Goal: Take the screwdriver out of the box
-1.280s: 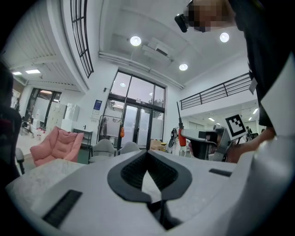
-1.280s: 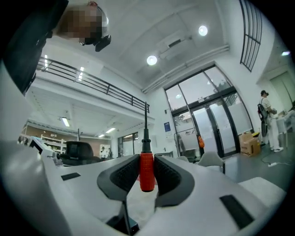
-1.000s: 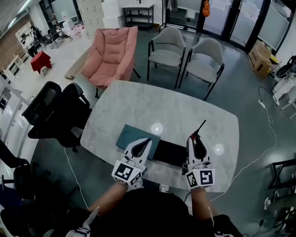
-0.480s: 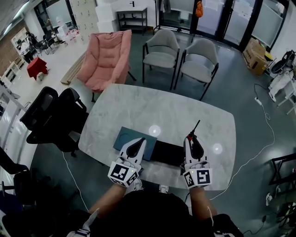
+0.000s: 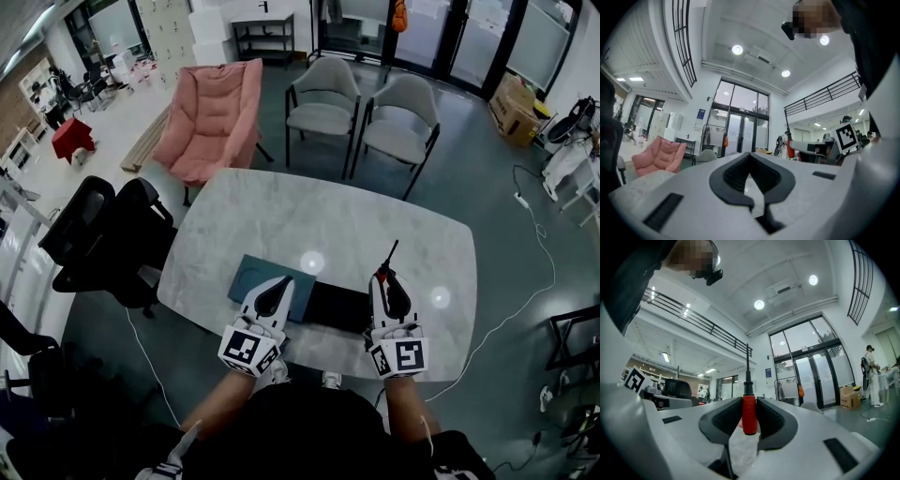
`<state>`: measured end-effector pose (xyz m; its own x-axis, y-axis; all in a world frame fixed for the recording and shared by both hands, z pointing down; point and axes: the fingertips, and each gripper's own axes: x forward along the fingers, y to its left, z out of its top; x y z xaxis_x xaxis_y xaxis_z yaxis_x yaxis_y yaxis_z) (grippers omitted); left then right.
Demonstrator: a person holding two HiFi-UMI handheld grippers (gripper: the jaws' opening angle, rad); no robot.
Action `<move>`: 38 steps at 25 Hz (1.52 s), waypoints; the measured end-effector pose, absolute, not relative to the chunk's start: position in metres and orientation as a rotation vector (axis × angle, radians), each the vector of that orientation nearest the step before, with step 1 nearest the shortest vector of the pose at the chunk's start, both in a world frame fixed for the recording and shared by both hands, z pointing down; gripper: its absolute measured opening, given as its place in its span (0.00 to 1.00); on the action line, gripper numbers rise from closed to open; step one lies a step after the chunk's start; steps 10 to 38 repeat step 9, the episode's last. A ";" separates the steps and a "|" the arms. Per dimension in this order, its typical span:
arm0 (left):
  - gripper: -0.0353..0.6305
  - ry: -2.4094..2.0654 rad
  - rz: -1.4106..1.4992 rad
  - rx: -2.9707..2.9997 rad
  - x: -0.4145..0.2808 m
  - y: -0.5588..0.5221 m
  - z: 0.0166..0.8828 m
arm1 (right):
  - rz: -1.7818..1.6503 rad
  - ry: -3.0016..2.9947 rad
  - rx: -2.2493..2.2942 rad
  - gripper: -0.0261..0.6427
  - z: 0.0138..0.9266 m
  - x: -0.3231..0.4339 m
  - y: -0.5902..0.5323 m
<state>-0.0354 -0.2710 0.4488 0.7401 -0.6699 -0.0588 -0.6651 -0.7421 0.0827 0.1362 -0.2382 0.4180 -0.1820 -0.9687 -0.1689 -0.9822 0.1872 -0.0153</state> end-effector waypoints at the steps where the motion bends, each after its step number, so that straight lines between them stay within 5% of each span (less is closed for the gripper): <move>1: 0.06 -1.103 -0.132 2.879 -0.035 -0.270 0.448 | 0.145 2.309 -1.912 0.21 0.418 0.136 -0.238; 38: 0.06 -1.103 -0.124 2.885 -0.036 -0.270 0.450 | 0.147 2.320 -1.907 0.21 0.420 0.134 -0.239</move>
